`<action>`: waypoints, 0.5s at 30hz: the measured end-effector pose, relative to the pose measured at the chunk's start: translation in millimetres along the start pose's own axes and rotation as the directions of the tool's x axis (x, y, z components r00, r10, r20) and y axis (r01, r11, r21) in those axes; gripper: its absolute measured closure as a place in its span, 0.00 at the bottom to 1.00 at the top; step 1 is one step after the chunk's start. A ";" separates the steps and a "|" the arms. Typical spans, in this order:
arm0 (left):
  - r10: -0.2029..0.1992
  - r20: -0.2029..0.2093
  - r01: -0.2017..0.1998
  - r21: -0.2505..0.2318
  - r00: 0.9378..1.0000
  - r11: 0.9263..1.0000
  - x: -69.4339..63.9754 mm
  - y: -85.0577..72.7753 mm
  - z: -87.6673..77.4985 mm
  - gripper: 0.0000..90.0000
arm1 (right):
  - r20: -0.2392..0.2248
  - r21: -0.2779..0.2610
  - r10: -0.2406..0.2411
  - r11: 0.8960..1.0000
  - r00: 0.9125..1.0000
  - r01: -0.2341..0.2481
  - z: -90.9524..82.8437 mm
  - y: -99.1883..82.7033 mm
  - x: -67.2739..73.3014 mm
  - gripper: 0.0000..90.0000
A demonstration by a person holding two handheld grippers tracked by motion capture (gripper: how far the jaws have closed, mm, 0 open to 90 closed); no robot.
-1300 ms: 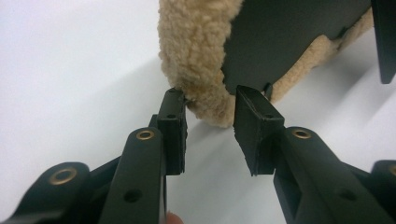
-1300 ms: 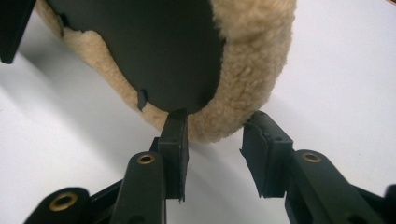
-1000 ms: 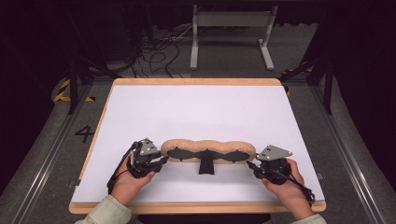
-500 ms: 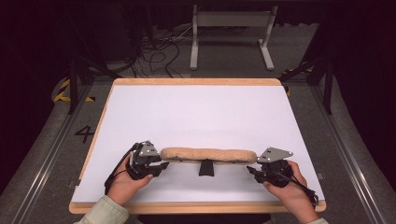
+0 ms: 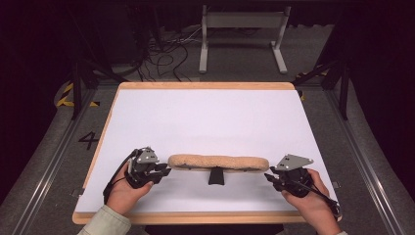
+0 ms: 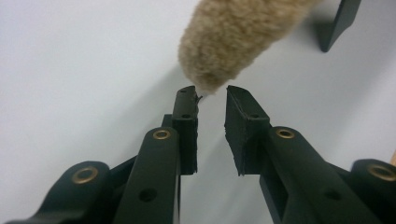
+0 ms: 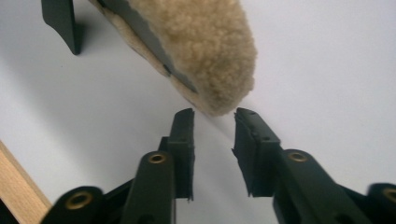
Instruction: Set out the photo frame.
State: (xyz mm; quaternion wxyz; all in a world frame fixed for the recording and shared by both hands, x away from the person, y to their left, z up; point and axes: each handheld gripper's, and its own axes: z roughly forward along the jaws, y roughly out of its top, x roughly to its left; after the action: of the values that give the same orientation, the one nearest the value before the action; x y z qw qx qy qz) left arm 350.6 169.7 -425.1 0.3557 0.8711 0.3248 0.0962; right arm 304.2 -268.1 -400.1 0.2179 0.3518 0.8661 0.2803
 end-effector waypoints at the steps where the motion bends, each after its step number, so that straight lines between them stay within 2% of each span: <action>1: -0.003 -0.007 0.002 -0.005 1.000 1.000 1.6 -0.1 -0.7 0.85 | 0.000 0.000 -0.003 1.000 1.000 0.003 -1.7 -0.4 -0.9 0.85; 3: -0.014 -0.020 0.014 -0.021 1.000 1.000 4.6 -0.4 -2.3 0.86 | -0.002 -0.001 -0.004 1.000 1.000 0.004 -3.8 -0.8 -1.6 0.89; 5: -0.029 -0.038 0.028 -0.034 0.999 0.999 6.8 -0.8 -3.9 0.88 | -0.029 0.011 0.000 1.000 1.000 0.000 -4.7 -0.6 -1.5 0.95; 8: -0.069 -0.073 0.062 -0.094 0.995 0.994 12.4 -2.3 -6.0 0.90 | -0.035 0.026 -0.020 0.999 0.999 0.021 -3.3 -0.1 0.9 0.99; 9: -0.069 -0.073 0.062 -0.094 0.995 0.994 12.4 -2.3 -6.0 0.91 | -0.039 0.028 -0.026 0.999 0.999 0.027 -2.6 0.1 1.9 1.00; 10: -0.108 -0.087 0.094 -0.145 0.990 0.985 18.0 -3.3 -7.2 0.93 | -0.036 0.023 -0.031 0.999 0.999 0.032 -1.8 0.2 2.8 1.00; 11: -0.108 -0.087 0.094 -0.145 0.990 0.985 18.0 -3.3 -7.2 0.95 | -0.036 0.023 -0.031 0.999 0.999 0.032 -1.8 0.2 2.8 1.00; 12: -0.131 -0.099 0.113 -0.166 0.986 0.980 19.7 -3.6 -7.5 0.95 | -0.048 0.022 -0.033 0.999 0.998 0.034 -1.2 -0.2 2.0 1.00; 15: -0.154 -0.116 0.130 -0.194 0.981 0.972 22.3 -3.5 -6.9 1.00 | -0.076 -0.024 -0.034 0.999 0.997 0.033 2.2 -4.6 -0.7 1.00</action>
State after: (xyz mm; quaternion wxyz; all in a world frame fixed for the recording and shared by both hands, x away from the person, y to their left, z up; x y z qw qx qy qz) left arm 363.2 189.6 -423.9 0.4192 0.8006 0.3985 0.1568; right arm 303.7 -270.6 -404.6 0.1934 0.3238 0.8763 0.2997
